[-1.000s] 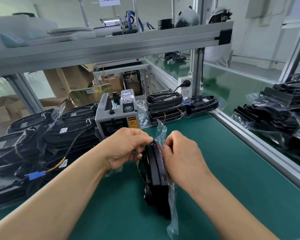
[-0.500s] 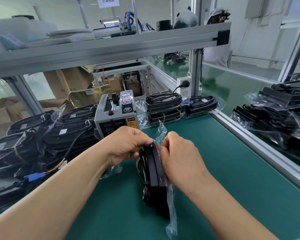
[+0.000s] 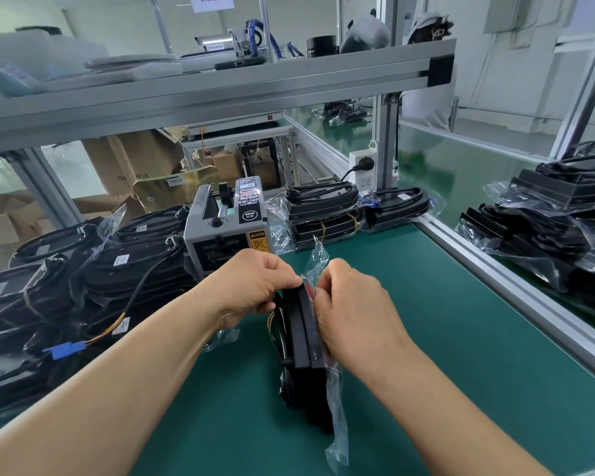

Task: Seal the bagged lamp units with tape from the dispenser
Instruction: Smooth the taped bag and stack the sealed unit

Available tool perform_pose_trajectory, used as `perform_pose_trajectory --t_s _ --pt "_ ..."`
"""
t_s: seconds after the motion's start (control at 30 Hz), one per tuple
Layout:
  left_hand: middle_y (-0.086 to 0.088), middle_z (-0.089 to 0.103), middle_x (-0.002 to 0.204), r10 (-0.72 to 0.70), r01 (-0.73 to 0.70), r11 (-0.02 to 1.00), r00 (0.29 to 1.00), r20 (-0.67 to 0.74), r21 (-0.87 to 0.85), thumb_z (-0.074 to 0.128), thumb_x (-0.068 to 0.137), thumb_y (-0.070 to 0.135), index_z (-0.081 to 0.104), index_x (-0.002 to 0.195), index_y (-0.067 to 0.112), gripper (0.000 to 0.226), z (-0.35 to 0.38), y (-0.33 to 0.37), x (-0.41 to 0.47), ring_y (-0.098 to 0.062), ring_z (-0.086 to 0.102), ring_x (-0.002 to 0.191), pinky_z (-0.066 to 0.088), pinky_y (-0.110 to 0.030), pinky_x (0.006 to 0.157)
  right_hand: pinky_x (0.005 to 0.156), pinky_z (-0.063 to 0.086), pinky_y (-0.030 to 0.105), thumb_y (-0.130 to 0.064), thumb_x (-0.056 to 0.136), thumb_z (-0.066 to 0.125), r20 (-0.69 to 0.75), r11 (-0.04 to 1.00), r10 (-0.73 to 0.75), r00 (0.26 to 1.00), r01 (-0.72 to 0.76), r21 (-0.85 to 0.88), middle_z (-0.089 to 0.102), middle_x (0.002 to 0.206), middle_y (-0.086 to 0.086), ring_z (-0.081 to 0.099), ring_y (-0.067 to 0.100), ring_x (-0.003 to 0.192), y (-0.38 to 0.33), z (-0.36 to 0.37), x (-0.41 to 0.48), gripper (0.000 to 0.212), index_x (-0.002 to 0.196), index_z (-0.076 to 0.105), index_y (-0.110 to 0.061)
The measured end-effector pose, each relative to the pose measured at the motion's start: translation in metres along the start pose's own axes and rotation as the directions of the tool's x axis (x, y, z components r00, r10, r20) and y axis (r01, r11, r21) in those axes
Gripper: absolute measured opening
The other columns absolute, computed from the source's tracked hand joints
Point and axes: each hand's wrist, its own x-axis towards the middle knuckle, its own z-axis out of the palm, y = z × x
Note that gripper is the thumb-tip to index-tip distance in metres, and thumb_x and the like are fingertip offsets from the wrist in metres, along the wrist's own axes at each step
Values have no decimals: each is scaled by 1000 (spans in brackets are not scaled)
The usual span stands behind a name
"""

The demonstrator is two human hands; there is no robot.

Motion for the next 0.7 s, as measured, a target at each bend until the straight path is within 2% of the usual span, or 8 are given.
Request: perform_pose_trajectory --t_s 0.1,0.17,0.27,0.43,0.5,0.57,0.63,0.7 --pt "6 57 65 33 -30 999 995 -91 33 72 86 16 61 83 16 12 3 -7 1 -6 49 55 40 -19 45 62 33 33 -29 98 47 -11 1000 -4 1000 3 -12 50 75 -8 50 22 73 2 2 1 16 85 46 -21" --pt "-1 57 78 14 -12 1000 990 -144 10 75 84 24 61 91 18 17 7 -13 2 -12 46 62 37 -21 46 58 31 33 -30 99 48 -26 1000 -4 1000 3 -10 47 72 -11 47 17 67 4 2 1 17 83 45 -23" --pt "-2 61 71 -27 6 995 977 -213 -101 77 83 34 62 89 16 23 18 -21 4 -14 45 57 34 -24 48 50 27 24 -30 99 50 -30 1000 -7 1000 6 -7 45 69 -14 40 3 60 6 4 1 21 79 41 -28" --pt "0 65 77 -32 -17 987 955 -296 -159 76 85 37 65 93 15 26 29 -25 -4 -12 55 63 42 -24 53 52 27 23 -31 100 47 -12 999 -11 1000 11 -32 48 74 -13 41 4 63 2 4 0 27 75 37 -30" --pt "-2 65 76 -60 2 979 959 -276 -205 74 88 32 65 90 15 20 27 -25 -12 -13 55 64 43 -25 54 60 38 32 -40 101 46 61 1000 8 998 -8 -4 58 83 -6 51 14 72 -2 5 -4 21 85 44 -26" --pt "-2 62 67 -100 29 962 963 -252 -273 70 91 22 66 85 13 11 25 -26 -22 -13 50 56 41 -24 51 71 46 36 -60 92 47 183 998 50 982 -55 20 63 91 0 58 22 83 -10 7 -11 40 94 49 -21" --pt "-4 57 62 -135 48 945 959 -250 -324 62 92 7 65 82 11 10 23 -30 -35 -14 45 51 38 -23 47 73 48 35 -75 75 55 275 994 73 959 -92 56 64 93 -3 60 19 86 -17 6 -18 61 94 51 -18" --pt "-1 54 58 -161 67 934 956 -246 -350 56 91 3 64 82 12 14 22 -35 -50 -12 42 46 35 -21 45 68 46 27 -66 70 72 350 998 56 935 -67 18 65 99 -5 60 14 88 -22 3 -22 61 99 53 -17"
